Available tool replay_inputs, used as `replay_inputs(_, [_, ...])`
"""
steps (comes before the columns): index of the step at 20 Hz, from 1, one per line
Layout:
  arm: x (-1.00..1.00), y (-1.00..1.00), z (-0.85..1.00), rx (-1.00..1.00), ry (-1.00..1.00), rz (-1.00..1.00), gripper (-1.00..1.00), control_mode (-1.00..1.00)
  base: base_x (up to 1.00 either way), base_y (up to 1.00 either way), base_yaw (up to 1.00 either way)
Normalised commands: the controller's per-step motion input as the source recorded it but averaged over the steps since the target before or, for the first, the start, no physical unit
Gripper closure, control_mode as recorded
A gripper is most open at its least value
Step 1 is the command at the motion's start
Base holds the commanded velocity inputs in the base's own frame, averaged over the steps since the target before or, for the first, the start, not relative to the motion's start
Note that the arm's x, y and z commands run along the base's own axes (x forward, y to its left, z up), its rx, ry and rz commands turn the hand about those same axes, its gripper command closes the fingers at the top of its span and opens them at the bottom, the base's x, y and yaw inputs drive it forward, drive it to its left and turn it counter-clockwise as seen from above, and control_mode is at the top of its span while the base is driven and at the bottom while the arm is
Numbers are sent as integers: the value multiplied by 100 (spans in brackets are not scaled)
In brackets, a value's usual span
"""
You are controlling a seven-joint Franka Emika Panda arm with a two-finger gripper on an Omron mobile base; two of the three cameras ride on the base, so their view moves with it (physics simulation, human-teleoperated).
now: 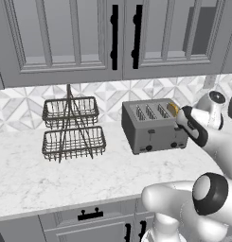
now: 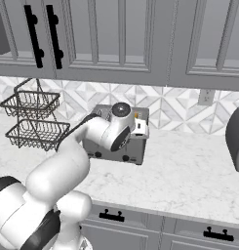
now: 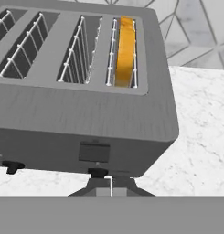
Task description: Start the toaster. Once the lever pops up, take the bread to the plate on the dining counter.
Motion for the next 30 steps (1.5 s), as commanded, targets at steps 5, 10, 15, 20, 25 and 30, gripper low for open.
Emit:
replay_inputs(5, [47, 0, 0, 2, 8, 1, 100, -100, 0, 0, 0])
replay_inputs(10, [4, 0, -2, 2, 0, 0, 100, -100, 0, 0, 0])
replay_inputs(15, [0, 5, -9, 0, 0, 0, 100, -100, 0, 0, 0])
replay_inputs(20, [0, 16, -18, 0, 0, 0, 100, -100, 0, 0, 0])
replay_inputs(25, [0, 5, -3, 0, 0, 0, 100, -100, 0, 0, 0])
replay_inputs(30, [0, 0, 0, 0, 0, 0, 100, -100, 0, 0, 0])
